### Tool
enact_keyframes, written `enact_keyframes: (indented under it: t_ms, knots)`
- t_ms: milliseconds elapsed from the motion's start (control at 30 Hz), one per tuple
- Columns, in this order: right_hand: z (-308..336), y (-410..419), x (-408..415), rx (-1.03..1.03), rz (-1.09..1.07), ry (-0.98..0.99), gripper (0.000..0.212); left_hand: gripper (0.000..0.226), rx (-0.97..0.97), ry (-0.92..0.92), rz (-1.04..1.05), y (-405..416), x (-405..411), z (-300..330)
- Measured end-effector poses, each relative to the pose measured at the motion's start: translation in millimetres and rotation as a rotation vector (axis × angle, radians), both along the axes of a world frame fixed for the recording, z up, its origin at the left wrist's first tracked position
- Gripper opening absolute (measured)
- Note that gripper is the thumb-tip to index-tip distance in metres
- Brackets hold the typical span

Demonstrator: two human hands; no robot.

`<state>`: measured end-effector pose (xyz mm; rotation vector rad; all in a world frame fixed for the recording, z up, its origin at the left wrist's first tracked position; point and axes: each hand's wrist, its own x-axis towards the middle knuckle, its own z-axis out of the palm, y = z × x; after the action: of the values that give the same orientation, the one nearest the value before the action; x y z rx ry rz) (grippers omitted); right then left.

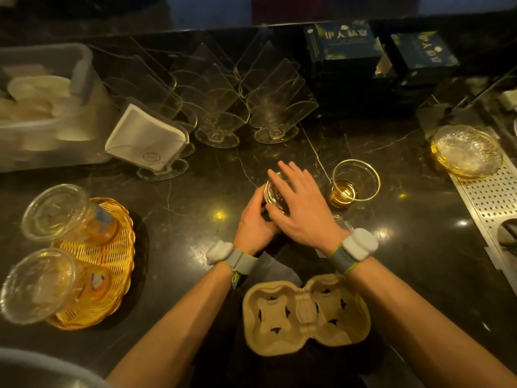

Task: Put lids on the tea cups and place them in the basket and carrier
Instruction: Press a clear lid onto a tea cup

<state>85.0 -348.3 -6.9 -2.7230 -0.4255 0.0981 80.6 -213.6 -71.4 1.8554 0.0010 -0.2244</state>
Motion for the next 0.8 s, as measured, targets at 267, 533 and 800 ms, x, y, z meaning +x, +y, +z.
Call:
enact_keyframes:
  t_ms: [267,533,800]
  knots:
    - [-9,3,-1,-0.127,0.014,-0.046,0.057,0.073,-0.031,-0.004,0.002,-1,-1,-3]
    - [-11,3,3,-0.225,0.043,-0.053,0.061,0.063,-0.01,-0.011,-0.013,0,2,-5]
    - [-12,3,3,-0.213,0.029,-0.091,0.061,0.065,0.016,0.007,0.0,1,2,-5]
